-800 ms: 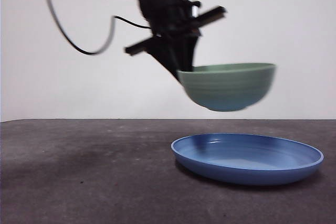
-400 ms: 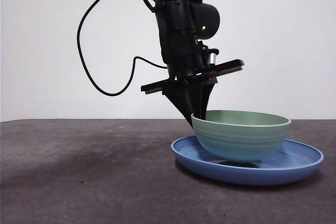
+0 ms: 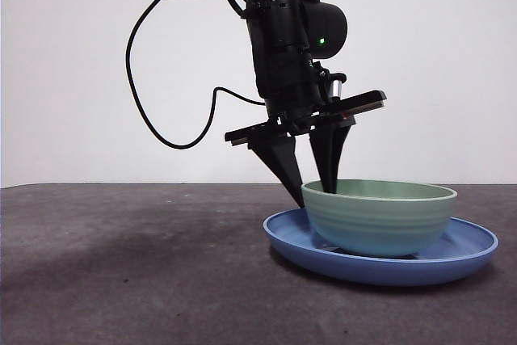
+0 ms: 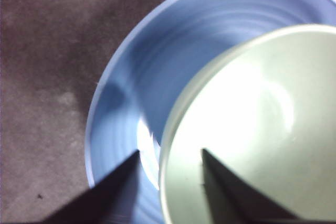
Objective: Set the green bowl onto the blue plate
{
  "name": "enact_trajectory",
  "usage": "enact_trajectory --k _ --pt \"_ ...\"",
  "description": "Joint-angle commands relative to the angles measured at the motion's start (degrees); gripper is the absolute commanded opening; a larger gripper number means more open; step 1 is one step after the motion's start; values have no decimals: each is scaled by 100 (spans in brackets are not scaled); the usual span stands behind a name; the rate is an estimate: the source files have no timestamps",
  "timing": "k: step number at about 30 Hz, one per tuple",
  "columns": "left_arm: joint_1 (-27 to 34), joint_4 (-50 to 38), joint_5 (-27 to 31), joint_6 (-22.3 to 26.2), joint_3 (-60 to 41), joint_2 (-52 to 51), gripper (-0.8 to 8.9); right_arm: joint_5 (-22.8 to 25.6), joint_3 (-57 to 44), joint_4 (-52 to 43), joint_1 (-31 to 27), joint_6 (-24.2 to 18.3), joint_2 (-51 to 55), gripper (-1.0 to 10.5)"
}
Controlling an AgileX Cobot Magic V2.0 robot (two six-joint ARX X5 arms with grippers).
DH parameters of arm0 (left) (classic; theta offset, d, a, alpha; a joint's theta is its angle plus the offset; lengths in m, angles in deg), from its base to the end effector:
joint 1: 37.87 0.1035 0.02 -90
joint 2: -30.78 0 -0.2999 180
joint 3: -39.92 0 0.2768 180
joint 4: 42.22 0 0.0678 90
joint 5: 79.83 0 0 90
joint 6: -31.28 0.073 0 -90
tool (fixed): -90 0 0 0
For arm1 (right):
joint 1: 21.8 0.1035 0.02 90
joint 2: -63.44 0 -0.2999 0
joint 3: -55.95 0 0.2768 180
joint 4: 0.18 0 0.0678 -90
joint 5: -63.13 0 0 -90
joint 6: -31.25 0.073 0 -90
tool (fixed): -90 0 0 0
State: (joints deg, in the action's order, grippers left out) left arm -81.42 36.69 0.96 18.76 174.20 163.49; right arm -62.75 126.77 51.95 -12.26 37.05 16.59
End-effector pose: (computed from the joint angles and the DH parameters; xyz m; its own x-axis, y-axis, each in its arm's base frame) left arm 0.3766 -0.3742 0.1950 0.0465 -0.2651 -0.9631 0.5355 0.8206 -0.2000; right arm 0.1702 0.0720 0.3748 0.6073 0.6964 -0.3824 -0.5935 0.7177 0.3643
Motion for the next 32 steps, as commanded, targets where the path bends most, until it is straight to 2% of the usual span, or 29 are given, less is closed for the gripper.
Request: enact_trajectory --k 1,3,5,9,11,15,22,32 --pt "4 -2 -15 90 177 170 349 -17 105 -57 20 -44 -22 586" --pt "72 157 -15 107 348 170 474 -17 105 -59 20 -44 -22 586" --pt "153 450 -13 160 693 170 541 -15 105 -59 20 -46 -22 586" --pt "310 1401 -15 306 1847 168 542 -15 105 -59 20 -46 -24 586" --pt "385 1670 -17 302 2437 131 599 -15 105 -59 20 -46 -22 586" --pt "468 1768 -20 328 2605 -522 608 -15 105 -59 20 -46 -22 586" --pt "496 1788 -17 636 1810 -2527 602 -13 105 -61 20 -48 -24 586" --pt "496 1786 -17 1373 -557 -5340 598 -13 105 -59 20 -48 -24 586"
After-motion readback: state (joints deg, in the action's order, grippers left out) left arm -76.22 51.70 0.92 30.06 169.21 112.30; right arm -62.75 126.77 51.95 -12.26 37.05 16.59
